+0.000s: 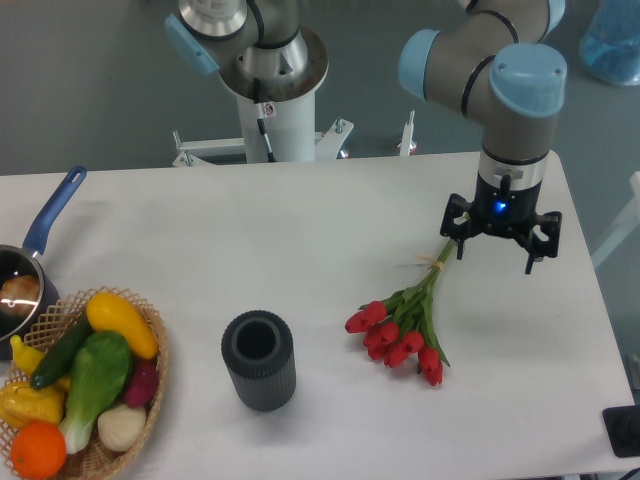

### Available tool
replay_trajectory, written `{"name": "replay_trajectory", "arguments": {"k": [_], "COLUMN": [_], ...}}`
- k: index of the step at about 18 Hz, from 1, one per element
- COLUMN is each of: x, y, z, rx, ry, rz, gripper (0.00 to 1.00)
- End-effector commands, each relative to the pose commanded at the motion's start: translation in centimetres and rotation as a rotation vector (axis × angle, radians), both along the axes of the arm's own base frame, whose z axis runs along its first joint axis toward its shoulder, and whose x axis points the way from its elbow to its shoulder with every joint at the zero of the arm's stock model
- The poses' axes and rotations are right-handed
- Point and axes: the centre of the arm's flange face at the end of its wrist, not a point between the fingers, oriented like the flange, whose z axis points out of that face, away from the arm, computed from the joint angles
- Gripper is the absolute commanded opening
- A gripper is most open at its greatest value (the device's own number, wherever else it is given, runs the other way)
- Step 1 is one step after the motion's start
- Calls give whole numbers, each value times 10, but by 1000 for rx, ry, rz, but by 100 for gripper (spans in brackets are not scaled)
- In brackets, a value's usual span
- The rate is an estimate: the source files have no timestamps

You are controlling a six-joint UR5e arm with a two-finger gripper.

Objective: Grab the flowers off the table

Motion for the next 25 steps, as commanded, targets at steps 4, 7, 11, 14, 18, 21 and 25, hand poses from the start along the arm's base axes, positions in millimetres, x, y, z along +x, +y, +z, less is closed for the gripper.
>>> {"name": "replay_trajectory", "arguments": {"k": [4,7,11,14,18,21,25], "x": [1,3,4,8,9,5,19], "y": [1,0,-12,-14,-28,-53,-69], "z": [1,-5,-22,-27,-32,-48,-83], "rx": [1,-4,18,13,0,-28,-72], "ry": [1,-10,-52,-60,-72,-93,-136], "rz": [-2,-2,19,19,35,-10,-154], "gripper": [100,100,100,100,100,100,100]}}
